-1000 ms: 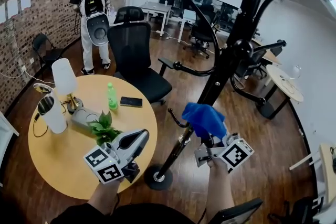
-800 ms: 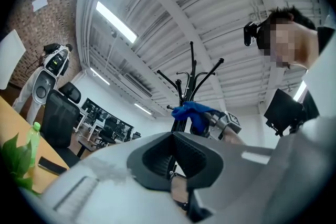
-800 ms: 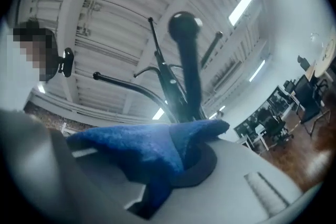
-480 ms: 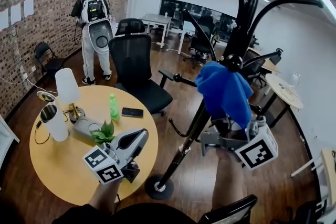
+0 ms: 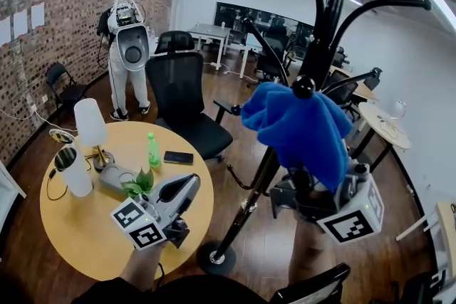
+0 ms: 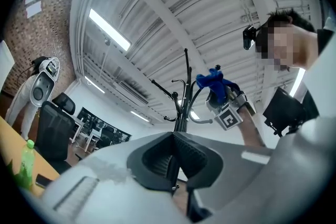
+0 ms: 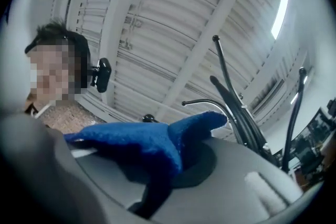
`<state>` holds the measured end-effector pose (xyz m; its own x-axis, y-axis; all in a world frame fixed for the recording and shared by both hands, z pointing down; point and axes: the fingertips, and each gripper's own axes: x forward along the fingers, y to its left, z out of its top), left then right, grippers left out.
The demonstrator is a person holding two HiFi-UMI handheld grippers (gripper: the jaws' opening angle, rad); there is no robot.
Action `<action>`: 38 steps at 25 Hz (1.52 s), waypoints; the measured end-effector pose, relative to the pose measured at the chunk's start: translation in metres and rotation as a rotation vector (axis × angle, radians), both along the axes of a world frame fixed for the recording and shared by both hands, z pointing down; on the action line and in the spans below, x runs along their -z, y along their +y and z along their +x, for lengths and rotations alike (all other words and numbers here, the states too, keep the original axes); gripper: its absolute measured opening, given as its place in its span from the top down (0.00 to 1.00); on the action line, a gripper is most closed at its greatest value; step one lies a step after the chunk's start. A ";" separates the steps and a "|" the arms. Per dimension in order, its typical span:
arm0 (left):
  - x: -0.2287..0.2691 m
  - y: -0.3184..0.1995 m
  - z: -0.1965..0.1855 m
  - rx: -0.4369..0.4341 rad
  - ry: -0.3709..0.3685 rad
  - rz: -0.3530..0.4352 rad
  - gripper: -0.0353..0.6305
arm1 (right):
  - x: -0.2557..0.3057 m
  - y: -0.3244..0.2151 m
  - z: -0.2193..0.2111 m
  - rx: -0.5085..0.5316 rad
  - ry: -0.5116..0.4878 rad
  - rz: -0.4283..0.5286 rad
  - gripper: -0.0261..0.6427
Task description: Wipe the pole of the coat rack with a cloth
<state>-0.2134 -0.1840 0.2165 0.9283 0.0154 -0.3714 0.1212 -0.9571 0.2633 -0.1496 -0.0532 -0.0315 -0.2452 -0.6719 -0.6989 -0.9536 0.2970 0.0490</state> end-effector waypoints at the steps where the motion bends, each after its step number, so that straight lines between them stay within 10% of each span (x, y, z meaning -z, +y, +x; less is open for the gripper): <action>1: -0.001 0.000 0.001 -0.001 -0.002 -0.002 0.95 | -0.006 -0.005 0.012 -0.063 -0.013 -0.016 0.93; 12: -0.026 0.012 0.018 -0.049 -0.063 -0.041 0.95 | -0.125 -0.049 0.098 -0.364 -0.139 -0.307 0.93; 29: -0.069 0.027 0.021 -0.077 -0.156 -0.107 0.95 | -0.414 -0.059 0.095 -0.185 -0.412 -0.905 0.93; 38: -0.066 0.033 0.015 -0.054 -0.156 -0.100 0.95 | -0.408 -0.048 0.035 0.092 -0.483 -0.894 0.93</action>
<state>-0.1985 -0.1514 0.2822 0.9737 0.0366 -0.2248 0.1215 -0.9183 0.3767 -0.1142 -0.1012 0.3769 -0.1469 -0.9891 0.0121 -0.7845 0.1090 -0.6104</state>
